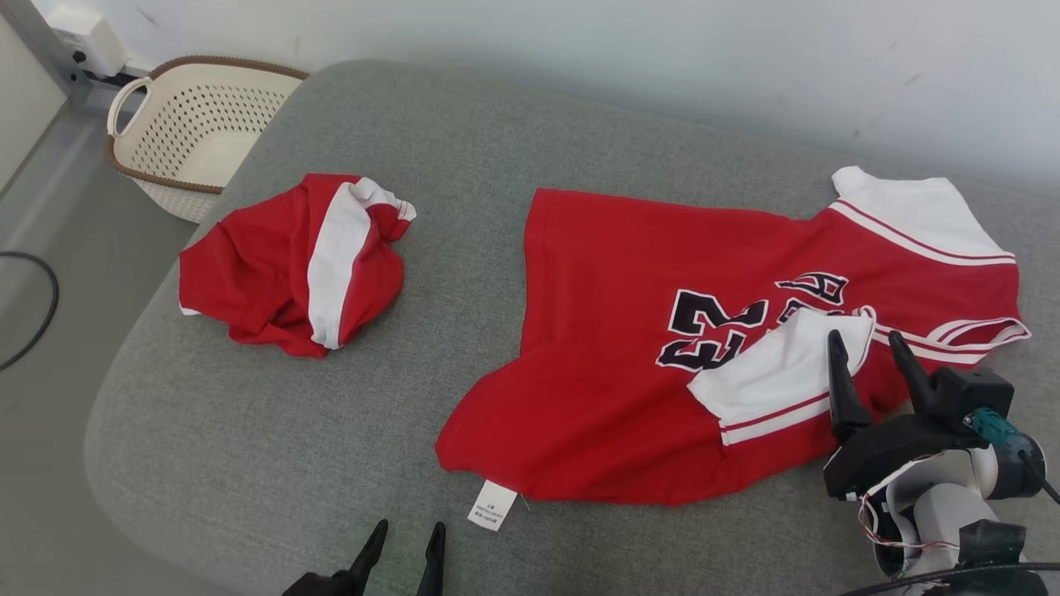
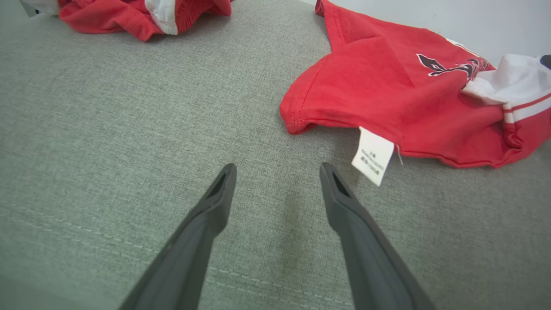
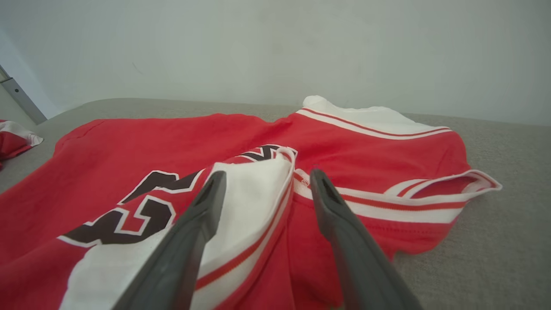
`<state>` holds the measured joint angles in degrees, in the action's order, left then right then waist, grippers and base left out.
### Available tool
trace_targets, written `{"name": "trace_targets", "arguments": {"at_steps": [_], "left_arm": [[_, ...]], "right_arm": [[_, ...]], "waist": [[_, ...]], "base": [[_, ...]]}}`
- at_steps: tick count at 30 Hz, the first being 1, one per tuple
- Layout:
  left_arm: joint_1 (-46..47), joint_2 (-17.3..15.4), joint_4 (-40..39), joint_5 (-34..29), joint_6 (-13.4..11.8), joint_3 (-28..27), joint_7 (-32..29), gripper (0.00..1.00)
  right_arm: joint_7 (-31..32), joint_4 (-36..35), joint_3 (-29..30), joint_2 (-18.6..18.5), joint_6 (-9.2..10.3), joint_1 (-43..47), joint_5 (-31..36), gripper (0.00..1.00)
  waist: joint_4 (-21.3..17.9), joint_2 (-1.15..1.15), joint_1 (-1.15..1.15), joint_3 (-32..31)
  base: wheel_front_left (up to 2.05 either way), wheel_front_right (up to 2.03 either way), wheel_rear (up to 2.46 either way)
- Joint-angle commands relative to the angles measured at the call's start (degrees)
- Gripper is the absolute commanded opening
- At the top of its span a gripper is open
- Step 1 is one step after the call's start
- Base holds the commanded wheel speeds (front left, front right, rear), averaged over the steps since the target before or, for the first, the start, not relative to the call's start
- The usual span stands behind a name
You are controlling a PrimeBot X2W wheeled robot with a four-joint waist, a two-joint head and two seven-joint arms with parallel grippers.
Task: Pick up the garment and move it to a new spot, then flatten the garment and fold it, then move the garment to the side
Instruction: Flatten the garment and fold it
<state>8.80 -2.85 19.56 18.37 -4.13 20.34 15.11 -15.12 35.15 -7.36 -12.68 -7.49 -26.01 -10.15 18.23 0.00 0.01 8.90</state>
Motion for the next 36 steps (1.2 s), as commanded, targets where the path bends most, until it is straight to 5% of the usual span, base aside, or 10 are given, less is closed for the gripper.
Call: {"name": "trace_targets", "arguments": {"at_steps": [1, 8, 9, 10, 13, 23, 24, 25, 26, 36], "left_arm": [[0.8, -0.1, -0.3, 0.1, -0.2, 0.0, 0.1, 1.00], [1.0, -0.1, -0.6, 0.0, -0.4, 0.2, 0.1, 1.00], [1.1, -0.1, -0.7, -0.1, -0.4, 0.1, 0.1, 1.00], [1.2, -0.1, -1.0, -0.3, -0.4, 0.0, 0.1, 1.00], [1.1, -0.1, -1.2, -0.5, -0.4, -0.2, 0.1, 1.00], [0.5, -0.1, -0.5, -1.0, 0.3, -1.2, 0.1, 1.00], [0.4, -0.1, -0.4, -1.2, 0.4, -1.3, 0.1, 1.00], [0.2, -0.1, -0.3, -1.3, 0.4, -1.4, 0.1, 1.00], [0.0, -0.1, -0.1, -1.5, 0.4, -1.6, 0.1, 1.00], [-1.2, -0.1, 0.3, -1.1, 0.8, -2.2, 0.1, 1.00]], "right_arm": [[0.0, 0.6, 0.3, 0.5, 0.00, -0.2, 0.3, 1.00], [0.0, 2.5, 0.6, 1.1, 0.00, 0.4, -0.2, 0.97], [0.0, 2.7, 0.6, 1.1, 0.00, 0.4, -0.4, 0.73], [0.0, 2.9, 0.5, 1.1, 0.00, 0.2, -0.6, 0.29], [0.0, 2.6, 0.5, 1.2, 0.00, 0.2, -0.7, 0.00], [0.0, -0.5, 1.8, 2.8, 0.00, 4.6, -3.0, 0.00], [0.0, -0.6, 2.0, 3.1, 0.00, 5.4, -3.1, 0.16], [0.0, -0.6, 2.7, 3.2, 0.00, 6.2, -3.2, 0.68], [0.0, -0.6, 3.2, 3.5, 0.00, 6.9, -3.1, 1.00], [0.0, -4.9, 5.6, 4.5, 0.00, 10.7, -0.9, 1.00]], "waist": [[0.1, 0.00, -0.01, 0.4], [-0.1, 0.00, -0.01, 1.1], [-0.1, 0.00, -0.01, 1.2], [-0.3, 0.00, -0.01, 1.3], [-0.7, 0.00, -0.01, 1.4], [-6.5, 0.00, -0.01, -1.6], [-7.2, 0.00, -0.01, -2.1], [-7.8, 0.00, -0.01, -2.6], [-8.5, 0.00, -0.01, -3.0], [-12.6, 0.00, -0.01, -4.2]], "base": [[0.00, 0.00, 0.00], [0.00, 0.00, 0.00], [0.00, 0.00, 0.00], [0.00, 0.00, 0.00], [0.00, 0.00, 0.00], [0.00, 0.00, 0.00], [0.00, 0.00, 0.00], [0.00, 0.00, 0.00], [0.00, 0.00, 0.00], [0.00, 0.00, 0.00]]}}
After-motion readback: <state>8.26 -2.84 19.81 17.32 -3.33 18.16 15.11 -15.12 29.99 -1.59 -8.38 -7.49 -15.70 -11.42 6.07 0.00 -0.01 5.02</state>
